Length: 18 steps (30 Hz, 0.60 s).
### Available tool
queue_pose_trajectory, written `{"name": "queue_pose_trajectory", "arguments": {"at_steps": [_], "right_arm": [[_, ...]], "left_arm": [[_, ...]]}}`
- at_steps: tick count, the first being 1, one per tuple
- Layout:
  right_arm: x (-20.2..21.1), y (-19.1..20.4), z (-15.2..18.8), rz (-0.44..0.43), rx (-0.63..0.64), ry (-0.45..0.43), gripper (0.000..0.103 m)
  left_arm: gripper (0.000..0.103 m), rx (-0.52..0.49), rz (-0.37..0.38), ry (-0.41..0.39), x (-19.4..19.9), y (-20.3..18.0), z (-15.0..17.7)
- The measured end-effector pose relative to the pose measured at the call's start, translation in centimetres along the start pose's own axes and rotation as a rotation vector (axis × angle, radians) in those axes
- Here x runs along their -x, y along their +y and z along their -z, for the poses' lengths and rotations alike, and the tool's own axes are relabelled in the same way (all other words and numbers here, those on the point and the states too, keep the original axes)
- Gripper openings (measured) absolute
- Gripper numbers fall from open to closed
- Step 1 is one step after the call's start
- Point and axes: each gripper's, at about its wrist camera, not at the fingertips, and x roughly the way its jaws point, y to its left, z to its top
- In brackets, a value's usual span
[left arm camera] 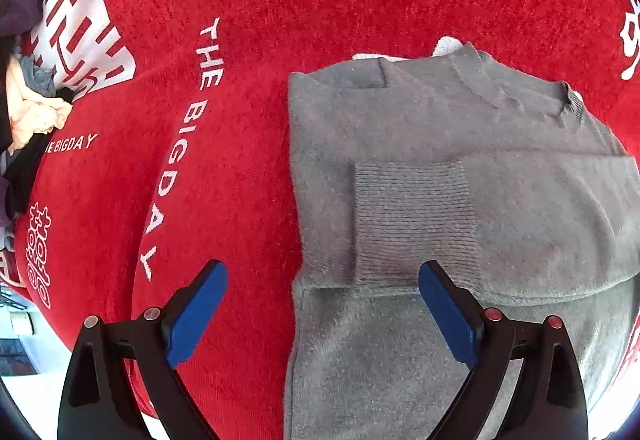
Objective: Fold small clothes
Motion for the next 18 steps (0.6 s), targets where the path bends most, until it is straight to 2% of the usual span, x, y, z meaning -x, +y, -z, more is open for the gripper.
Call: {"name": "queue_pose_trajectory", "arguments": {"at_steps": [4, 8, 11, 14, 16, 17, 18], "right_arm": [[0.8, -0.1, -0.9, 0.01, -0.004, -0.069, 0.037], [0.2, -1.1, -4.0, -0.017, -0.047, -0.097, 0.041], [-1.5, -2.4, -6.4, -0.074, -0.101, -0.079, 0.041], [-3.2, -4.2, -8.0, -0.21, -0.202, -0.05, 0.041], [-3.4, -4.6, -8.3, -0.266, -0.239, -0.031, 0.032], [-3.2, -4.4, -8.3, -0.261, -0.224, -0.024, 0.016], [-2.9, -4.0, -8.3, -0.24, -0.195, -0.029, 0.014]], "left_arm": [[0.097, 0.008, 0.002, 0.006, -0.2, -0.2, 0.0], [0.097, 0.006, -0.002, 0.013, -0.7, -0.5, -0.1], [0.097, 0.008, -0.005, 0.01, -0.8, -0.7, 0.0], [0.097, 0.019, -0.004, 0.013, -0.9, -0.7, -0.1], [0.097, 0.021, -0.004, 0.014, -0.9, -0.6, -0.1], [0.097, 0.018, -0.005, 0.015, -1.0, -0.7, -0.1], [0.097, 0.015, -0.007, 0.017, -1.1, -0.8, -0.1]]}}
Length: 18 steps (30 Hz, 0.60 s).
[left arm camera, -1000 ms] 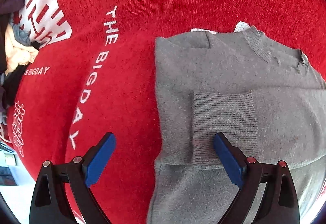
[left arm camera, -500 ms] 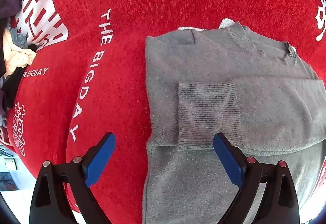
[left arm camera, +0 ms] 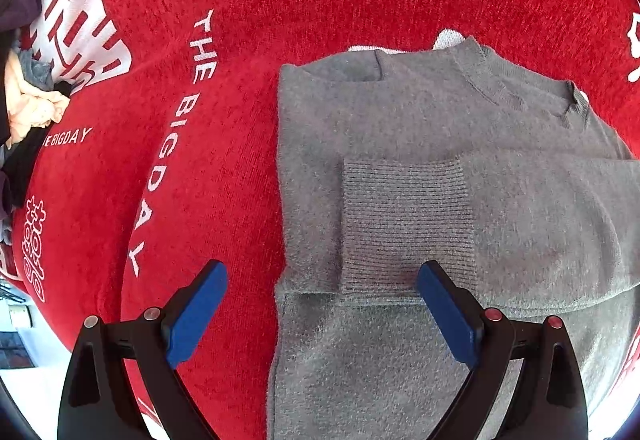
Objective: Fold small clothes
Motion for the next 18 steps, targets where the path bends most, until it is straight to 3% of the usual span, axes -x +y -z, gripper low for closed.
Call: {"name": "queue_pose_trajectory", "arguments": {"at_steps": [3, 5, 10, 11, 14, 18], "right_arm": [[0.5, 1.2, 0.1, 0.152, 0.107, -0.032, 0.012], [0.8, 1.1, -0.2, 0.299, 0.129, -0.068, 0.012], [2.5, 1.6, 1.1, 0.293, 0.133, -0.069, 0.016], [2.8, 2.1, 2.0, 0.297, 0.165, -0.062, 0.022], [3.0, 3.4, 4.6, 0.284, 0.251, -0.023, 0.057], [2.6, 4.5, 7.6, 0.27, 0.334, 0.056, 0.059]], "left_arm": [[0.097, -0.003, -0.003, 0.005, -0.3, -0.2, -0.1], [0.097, -0.002, -0.004, 0.011, -0.4, -0.3, -0.1], [0.097, -0.007, -0.005, 0.016, -0.3, -0.4, -0.1], [0.097, -0.006, -0.006, 0.018, -0.2, -0.4, 0.0], [0.097, -0.004, -0.004, 0.028, -0.1, -0.6, 0.1], [0.097, -0.023, 0.004, 0.03, 0.4, -1.0, 0.4]]}}
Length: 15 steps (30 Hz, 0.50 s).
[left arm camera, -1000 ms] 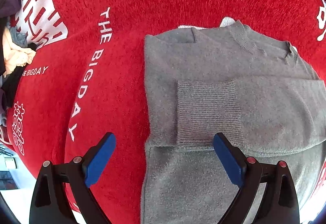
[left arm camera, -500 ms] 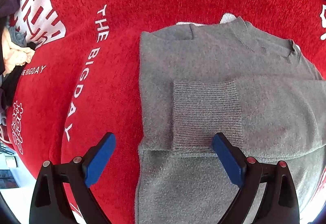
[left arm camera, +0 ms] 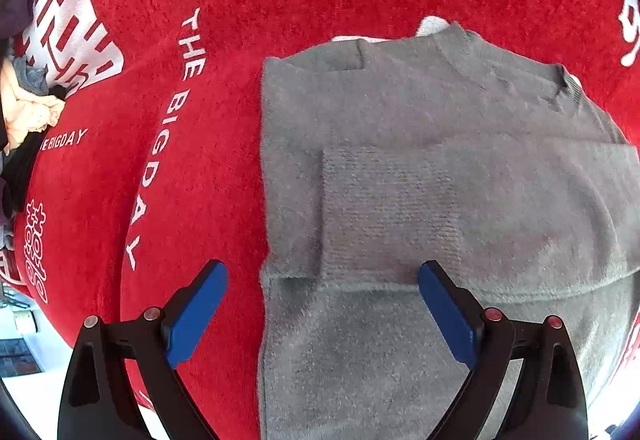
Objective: Fold small clothes
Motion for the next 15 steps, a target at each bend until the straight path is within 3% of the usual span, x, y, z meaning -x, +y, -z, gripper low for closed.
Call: {"name": "queue_pose_trajectory", "arguments": {"at_steps": [7, 15], "right_arm": [[-0.8, 3.5, 3.4, -0.023, 0.173, 0.09, 0.059], [-1.5, 4.3, 5.8, -0.057, 0.191, 0.159, 0.059]], "left_arm": [[0.097, -0.047, 0.013, 0.023, 0.4, -1.9, 0.8], [0.097, -0.087, 0.057, 0.059, 1.2, -5.7, 2.4]]}}
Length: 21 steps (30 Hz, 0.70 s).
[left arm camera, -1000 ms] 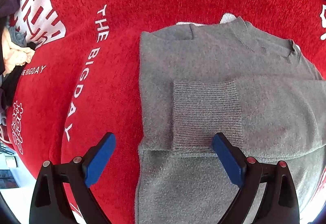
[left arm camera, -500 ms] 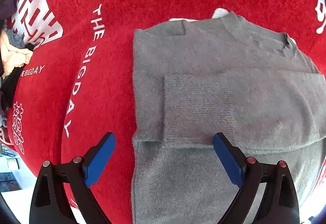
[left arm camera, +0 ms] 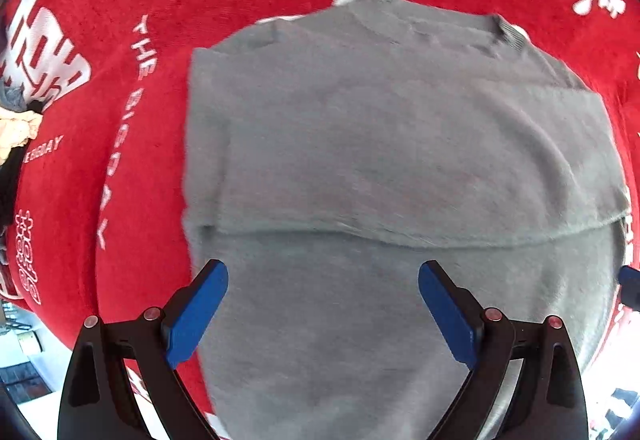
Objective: Fold small clothes
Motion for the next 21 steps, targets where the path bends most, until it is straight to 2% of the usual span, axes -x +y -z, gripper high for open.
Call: {"name": "queue_pose_trajectory", "arguments": {"at_steps": [4, 12, 21], "right_arm": [[0.0, -0.3, 0.6, -0.007, -0.016, 0.017, 0.059], [0.2, -1.2, 1.2, 0.05, -0.053, 0.034, 0.061], [1.6, -1.7, 0.7, 0.061, -0.005, 0.049, 0.065]], "left_arm": [[0.097, -0.017, 0.021, 0.026, 0.1, -1.8, 0.8], [0.097, 0.007, 0.024, 0.069, 0.8, -3.4, 2.7], [0.097, 0.051, 0.008, 0.087, 2.3, -5.2, 4.0]]}}
